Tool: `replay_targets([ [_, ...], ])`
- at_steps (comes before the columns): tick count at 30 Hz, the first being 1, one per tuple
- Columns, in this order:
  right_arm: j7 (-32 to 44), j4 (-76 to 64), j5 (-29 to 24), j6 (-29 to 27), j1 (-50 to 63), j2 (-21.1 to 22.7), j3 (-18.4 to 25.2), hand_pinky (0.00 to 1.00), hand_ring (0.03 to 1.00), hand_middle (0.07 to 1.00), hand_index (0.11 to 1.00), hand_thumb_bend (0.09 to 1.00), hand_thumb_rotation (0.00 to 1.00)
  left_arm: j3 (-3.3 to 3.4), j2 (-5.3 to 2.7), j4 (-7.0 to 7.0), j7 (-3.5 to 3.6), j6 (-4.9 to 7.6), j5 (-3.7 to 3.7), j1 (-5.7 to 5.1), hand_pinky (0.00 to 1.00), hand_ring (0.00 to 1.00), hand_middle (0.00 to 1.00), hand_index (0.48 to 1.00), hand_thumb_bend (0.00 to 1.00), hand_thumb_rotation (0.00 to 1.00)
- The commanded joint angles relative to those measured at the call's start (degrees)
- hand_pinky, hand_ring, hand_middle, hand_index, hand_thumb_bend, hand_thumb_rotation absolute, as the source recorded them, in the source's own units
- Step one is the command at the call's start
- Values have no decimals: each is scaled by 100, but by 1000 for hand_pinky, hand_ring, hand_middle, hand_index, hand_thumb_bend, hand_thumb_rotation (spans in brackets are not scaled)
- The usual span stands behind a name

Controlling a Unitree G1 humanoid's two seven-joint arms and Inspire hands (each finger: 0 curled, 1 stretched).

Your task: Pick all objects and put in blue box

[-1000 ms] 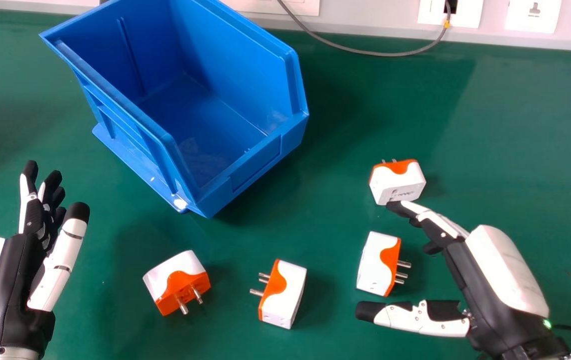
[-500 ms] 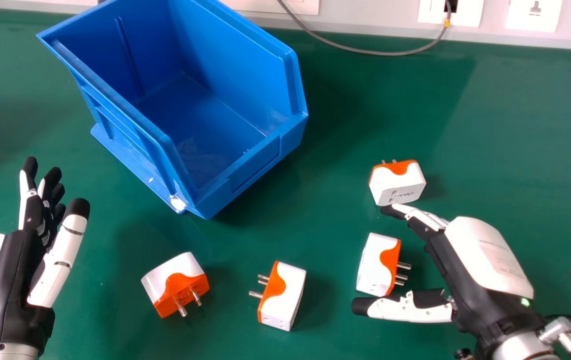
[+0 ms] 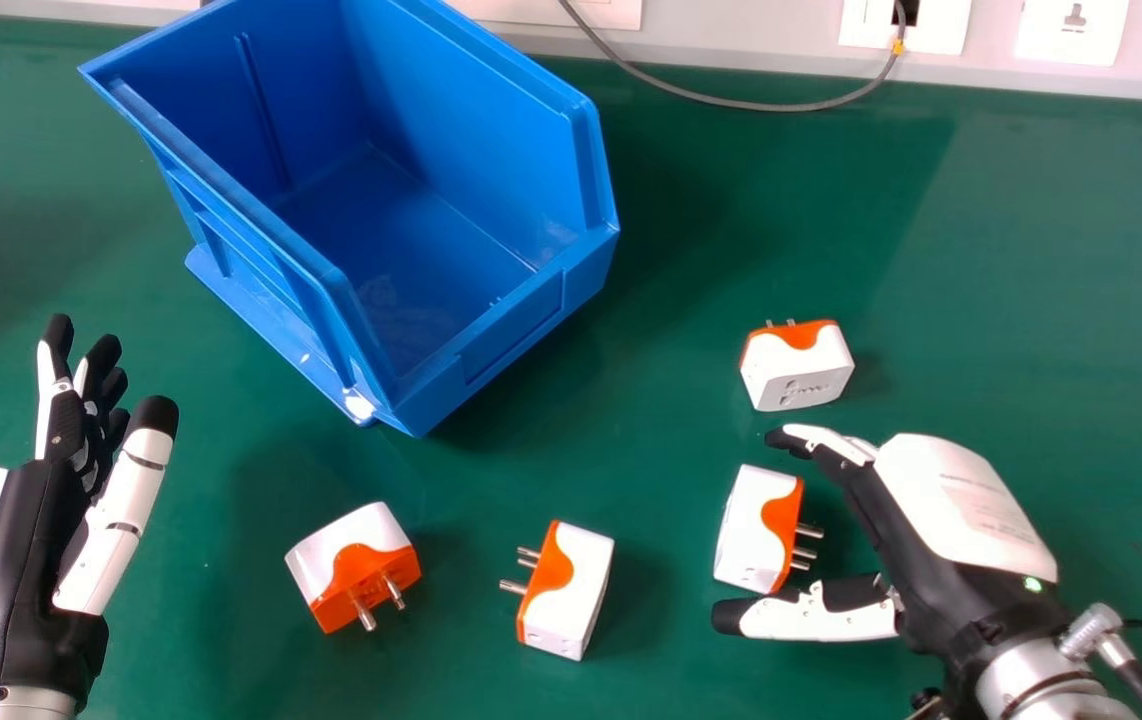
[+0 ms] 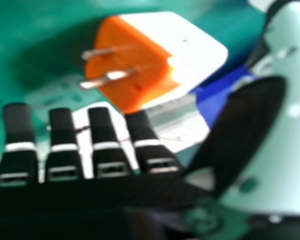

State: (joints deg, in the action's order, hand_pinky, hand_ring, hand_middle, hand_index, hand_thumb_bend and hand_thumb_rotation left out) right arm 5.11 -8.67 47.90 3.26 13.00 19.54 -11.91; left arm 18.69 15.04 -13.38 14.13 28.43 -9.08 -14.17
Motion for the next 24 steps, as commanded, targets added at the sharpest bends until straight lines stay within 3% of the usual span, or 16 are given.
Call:
replay_targets([
  [1, 12, -77, 96, 70, -126, 105, -47, 690, 815, 841, 833, 707, 488, 25, 59, 91, 0, 61, -13, -4, 1000, 1000, 1000, 1000, 414, 728],
  [5, 76, -89, 140, 204, -194, 186, -133, 696, 817, 844, 836, 698, 477, 37, 56, 89, 35, 38, -74, 0, 1000, 1000, 1000, 1000, 409, 726],
  [11, 165, -84, 236, 383, -325, 235, -236, 706, 821, 847, 841, 688, 464, 23, 34, 223, 24, -22, -63, -52, 1000, 1000, 1000, 1000, 416, 727],
  [16, 192, -23, 370, 537, -455, 220, -354, 714, 826, 851, 845, 675, 456, 24, 31, 202, 32, -7, -61, -44, 1000, 1000, 1000, 1000, 420, 729],
  [20, 240, 20, 475, 679, -573, 221, -491, 728, 832, 858, 853, 649, 444, 37, 18, 142, 80, 15, -129, -22, 1000, 1000, 1000, 1000, 419, 731],
  [24, 303, 128, 545, 702, -702, 278, -579, 739, 837, 863, 858, 631, 435, 23, 5, 204, 67, -20, -119, -45, 1000, 1000, 1000, 1000, 427, 736],
])
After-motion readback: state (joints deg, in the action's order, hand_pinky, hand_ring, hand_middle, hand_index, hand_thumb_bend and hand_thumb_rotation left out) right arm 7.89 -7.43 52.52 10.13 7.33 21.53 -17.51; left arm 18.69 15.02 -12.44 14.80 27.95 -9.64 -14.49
